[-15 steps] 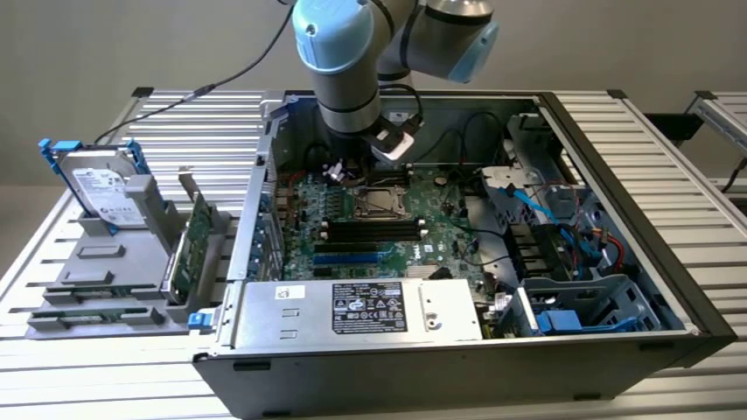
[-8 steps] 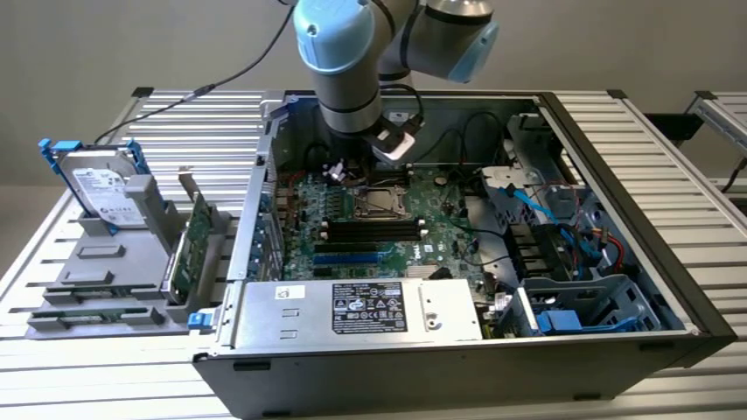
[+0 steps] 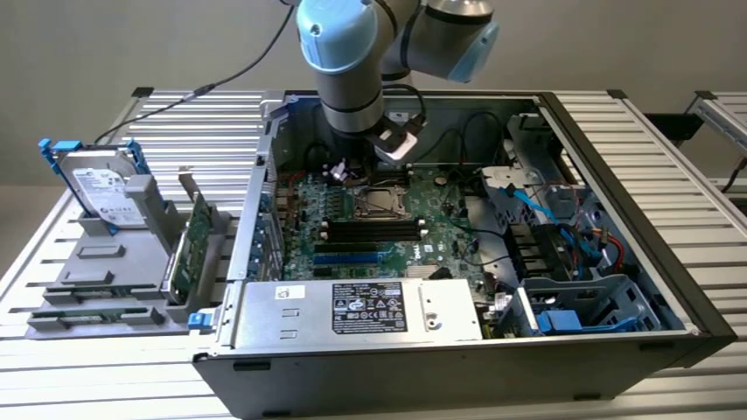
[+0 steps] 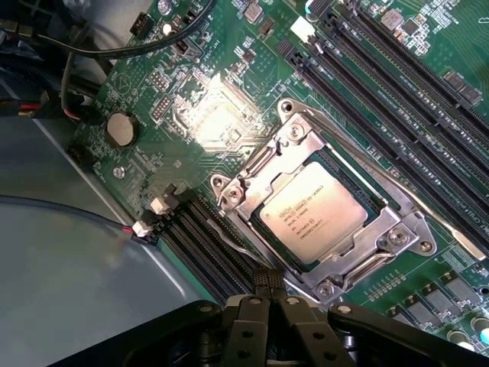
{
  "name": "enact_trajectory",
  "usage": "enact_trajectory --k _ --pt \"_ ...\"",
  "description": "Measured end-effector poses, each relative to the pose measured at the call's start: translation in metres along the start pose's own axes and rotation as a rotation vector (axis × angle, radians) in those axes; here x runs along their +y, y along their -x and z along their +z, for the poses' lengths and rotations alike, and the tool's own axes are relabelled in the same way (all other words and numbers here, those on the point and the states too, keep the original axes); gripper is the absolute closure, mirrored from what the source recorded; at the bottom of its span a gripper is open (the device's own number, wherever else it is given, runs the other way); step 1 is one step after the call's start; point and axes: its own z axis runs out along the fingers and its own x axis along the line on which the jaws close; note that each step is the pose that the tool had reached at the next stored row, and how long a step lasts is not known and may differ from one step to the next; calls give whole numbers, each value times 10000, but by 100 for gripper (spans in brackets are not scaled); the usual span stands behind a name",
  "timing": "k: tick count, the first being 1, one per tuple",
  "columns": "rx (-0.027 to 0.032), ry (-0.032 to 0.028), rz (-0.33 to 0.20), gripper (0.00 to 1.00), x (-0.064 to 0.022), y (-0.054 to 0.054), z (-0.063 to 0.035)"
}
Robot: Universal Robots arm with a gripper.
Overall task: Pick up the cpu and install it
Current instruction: 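Install the first cpu locking lever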
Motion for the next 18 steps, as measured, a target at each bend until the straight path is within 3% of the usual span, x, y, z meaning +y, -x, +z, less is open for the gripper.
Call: enact_trajectory --k 18 --pt "5 9 24 89 -7 -32 12"
